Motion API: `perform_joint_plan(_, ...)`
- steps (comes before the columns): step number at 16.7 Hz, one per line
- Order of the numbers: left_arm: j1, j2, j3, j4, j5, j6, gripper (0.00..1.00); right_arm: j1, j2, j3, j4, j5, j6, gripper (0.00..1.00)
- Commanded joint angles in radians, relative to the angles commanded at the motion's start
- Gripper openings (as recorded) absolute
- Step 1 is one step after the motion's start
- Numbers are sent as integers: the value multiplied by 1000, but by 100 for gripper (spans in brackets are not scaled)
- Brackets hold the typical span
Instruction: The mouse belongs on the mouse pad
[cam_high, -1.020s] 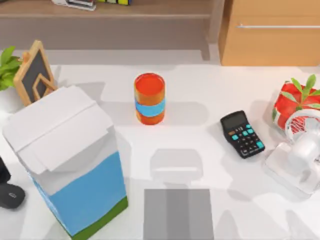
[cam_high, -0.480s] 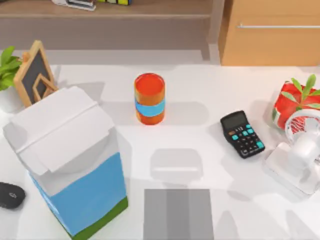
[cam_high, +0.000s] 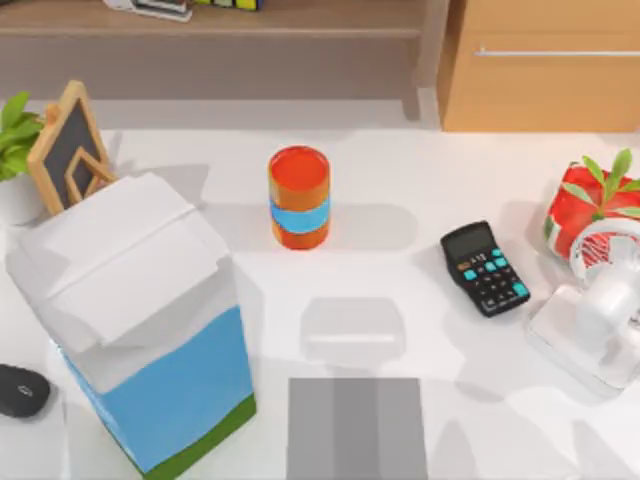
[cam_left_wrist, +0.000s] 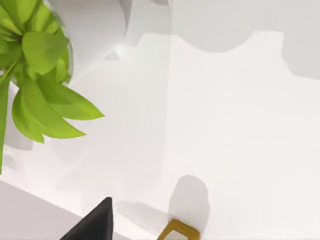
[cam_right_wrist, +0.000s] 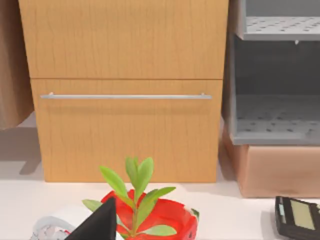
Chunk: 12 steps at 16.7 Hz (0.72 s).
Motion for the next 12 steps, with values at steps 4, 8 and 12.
perform_joint_plan(4, -41, 201, 59, -220, 54, 222, 100, 0, 0, 0, 0, 0, 0, 100)
perform_joint_plan(8, -62, 262, 68, -285, 79, 279, 100, 0, 0, 0, 0, 0, 0, 100)
perform_joint_plan(12, -57, 259, 65, -283, 77, 277, 100, 0, 0, 0, 0, 0, 0, 100)
